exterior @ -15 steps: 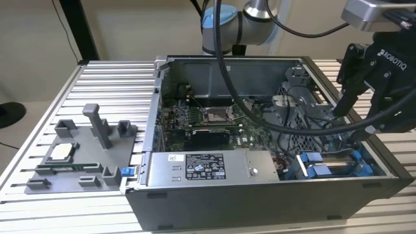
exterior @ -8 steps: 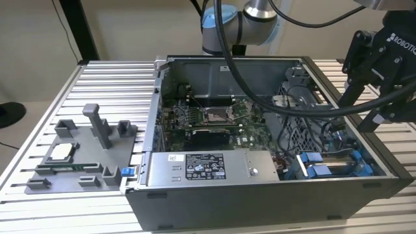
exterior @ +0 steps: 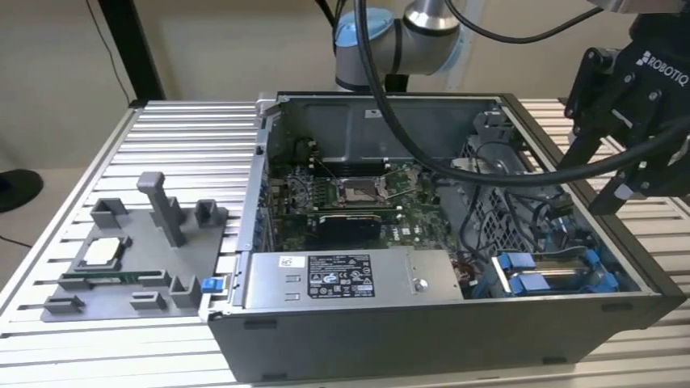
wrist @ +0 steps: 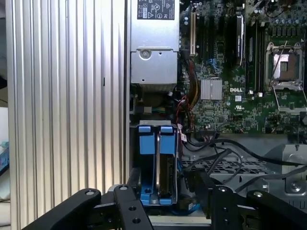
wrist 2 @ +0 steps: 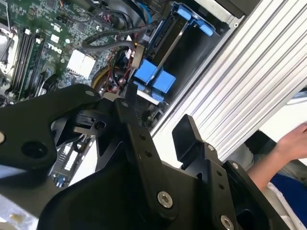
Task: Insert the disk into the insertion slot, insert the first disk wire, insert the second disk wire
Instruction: 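Insert the first disk wire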
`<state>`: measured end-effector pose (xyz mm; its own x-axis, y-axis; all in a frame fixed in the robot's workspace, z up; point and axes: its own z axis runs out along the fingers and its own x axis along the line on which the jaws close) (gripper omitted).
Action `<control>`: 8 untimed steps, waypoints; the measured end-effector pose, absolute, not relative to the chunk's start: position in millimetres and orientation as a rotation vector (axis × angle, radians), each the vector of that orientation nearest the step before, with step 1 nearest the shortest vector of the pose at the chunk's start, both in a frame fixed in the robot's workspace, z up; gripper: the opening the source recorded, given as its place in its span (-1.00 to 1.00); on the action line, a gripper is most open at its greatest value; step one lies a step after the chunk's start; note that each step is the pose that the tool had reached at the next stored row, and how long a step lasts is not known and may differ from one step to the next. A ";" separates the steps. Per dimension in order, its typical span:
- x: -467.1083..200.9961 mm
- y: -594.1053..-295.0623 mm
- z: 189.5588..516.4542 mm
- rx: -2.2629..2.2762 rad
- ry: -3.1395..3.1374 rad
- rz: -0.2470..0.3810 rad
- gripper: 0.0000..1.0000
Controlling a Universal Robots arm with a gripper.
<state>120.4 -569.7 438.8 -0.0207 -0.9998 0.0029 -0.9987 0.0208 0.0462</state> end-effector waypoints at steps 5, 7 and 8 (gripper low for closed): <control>120.5 -563.4 434.8 2.205 -2.215 -0.020 1.00; 120.4 -561.8 432.6 2.223 -2.208 -0.008 1.00; 120.4 -561.2 431.3 2.230 -2.204 -0.004 1.00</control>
<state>120.4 -561.2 431.3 0.0121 -0.9999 0.0026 -0.9999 -0.0121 0.0061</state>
